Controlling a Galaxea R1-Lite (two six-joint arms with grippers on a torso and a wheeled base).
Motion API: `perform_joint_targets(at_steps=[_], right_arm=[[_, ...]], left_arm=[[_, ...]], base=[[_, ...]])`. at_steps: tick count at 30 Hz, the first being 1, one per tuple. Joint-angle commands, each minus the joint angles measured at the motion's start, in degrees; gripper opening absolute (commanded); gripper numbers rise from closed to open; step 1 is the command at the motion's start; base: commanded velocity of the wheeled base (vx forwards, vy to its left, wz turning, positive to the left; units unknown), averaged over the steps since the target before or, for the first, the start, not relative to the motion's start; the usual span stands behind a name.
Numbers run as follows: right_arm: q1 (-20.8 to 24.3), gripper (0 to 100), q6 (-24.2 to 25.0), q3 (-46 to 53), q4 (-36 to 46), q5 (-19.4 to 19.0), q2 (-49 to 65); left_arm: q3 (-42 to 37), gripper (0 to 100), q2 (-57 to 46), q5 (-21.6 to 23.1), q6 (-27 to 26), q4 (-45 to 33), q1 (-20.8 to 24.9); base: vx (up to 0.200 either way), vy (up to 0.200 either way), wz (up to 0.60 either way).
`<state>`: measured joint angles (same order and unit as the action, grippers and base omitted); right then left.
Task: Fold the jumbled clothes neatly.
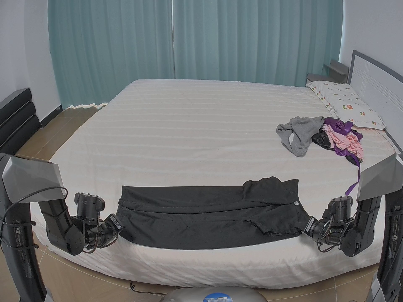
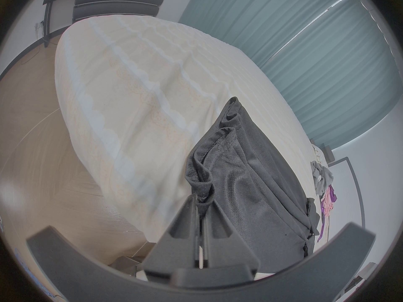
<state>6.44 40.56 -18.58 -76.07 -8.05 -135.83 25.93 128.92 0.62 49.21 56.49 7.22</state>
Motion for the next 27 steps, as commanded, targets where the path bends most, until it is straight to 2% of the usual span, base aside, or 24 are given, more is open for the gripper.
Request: perform_joint_targets(at_steps=[1,7,16,27], right_arm=[[0.33,0,0.05,0.21,-0.57,0.75,-0.32],[0.33,0,0.14,3.99,-3.74,0.66,1.79],[0.33,0,0.49,7.77,-3.56,0.05,7.68],[2.44,0,0.22,11.55,-3.47,0.14,8.21]], left_arm=[[0.09,0,0.11,-0.01,0.01,0.02,-0.01],[0.26,0,-0.16,0.17,0.18,0.11,-0.36],[0.79,0,-2.7,0.26,0.27,-0.42,-2.29],[0.09,0,-3.94,0.61,-0.17,-1.3,-3.88]], base=[[0.0,0.0,0.0],[0.0,0.0,0.0],[0.0,0.0,0.0],[0.0,0.0,0.0]])
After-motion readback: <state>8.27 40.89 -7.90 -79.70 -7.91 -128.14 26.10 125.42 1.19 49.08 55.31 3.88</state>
